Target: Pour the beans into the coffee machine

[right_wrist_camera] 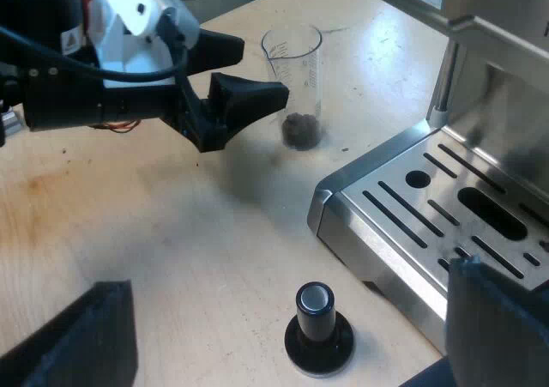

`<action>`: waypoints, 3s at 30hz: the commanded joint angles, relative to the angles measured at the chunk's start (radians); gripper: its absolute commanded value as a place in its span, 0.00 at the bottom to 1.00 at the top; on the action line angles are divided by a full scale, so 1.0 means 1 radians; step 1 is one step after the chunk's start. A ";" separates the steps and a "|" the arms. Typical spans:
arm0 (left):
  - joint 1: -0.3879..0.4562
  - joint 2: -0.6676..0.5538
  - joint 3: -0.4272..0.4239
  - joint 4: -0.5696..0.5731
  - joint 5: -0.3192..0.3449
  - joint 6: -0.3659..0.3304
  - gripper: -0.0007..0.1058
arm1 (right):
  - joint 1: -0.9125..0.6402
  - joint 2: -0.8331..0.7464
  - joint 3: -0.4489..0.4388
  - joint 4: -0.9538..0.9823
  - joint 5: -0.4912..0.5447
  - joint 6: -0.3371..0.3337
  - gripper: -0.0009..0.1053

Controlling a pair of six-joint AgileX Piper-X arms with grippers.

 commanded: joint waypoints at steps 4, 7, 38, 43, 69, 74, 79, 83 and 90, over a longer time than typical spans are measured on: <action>0.001 0.123 -0.095 -0.025 -0.002 -0.010 0.82 | 0.002 -0.004 -0.007 -0.009 0.000 -0.008 0.75; 0.001 0.166 -0.135 -0.025 -0.002 -0.010 0.82 | 0.002 -0.004 -0.007 -0.009 0.000 -0.008 0.75; 0.001 -0.101 -0.031 0.017 0.135 -0.010 0.27 | 0.002 -0.004 -0.007 -0.009 0.093 -0.008 0.75; 0.001 -0.299 -0.018 0.249 0.135 -0.010 0.27 | 0.002 -0.014 -0.007 -0.009 0.093 -0.008 0.75; 0.001 -0.918 -0.252 1.230 0.137 0.000 0.27 | 0.002 -0.294 -0.007 -0.227 0.389 -0.008 0.75; 0.001 -0.918 -0.350 1.253 0.139 0.003 0.27 | 0.002 -0.308 -0.007 -0.345 0.454 -0.008 0.75; 0.001 -0.918 -0.481 1.340 0.139 0.028 0.27 | 0.002 -0.308 -0.007 -0.410 0.479 -0.008 0.75; 0.001 -0.918 -0.561 1.341 0.139 0.028 0.27 | 0.002 -0.308 -0.007 -0.409 0.479 -0.008 0.75; -0.008 -0.846 -0.692 1.386 0.137 0.028 0.27 | 0.002 -0.308 -0.007 -0.428 0.479 -0.008 0.75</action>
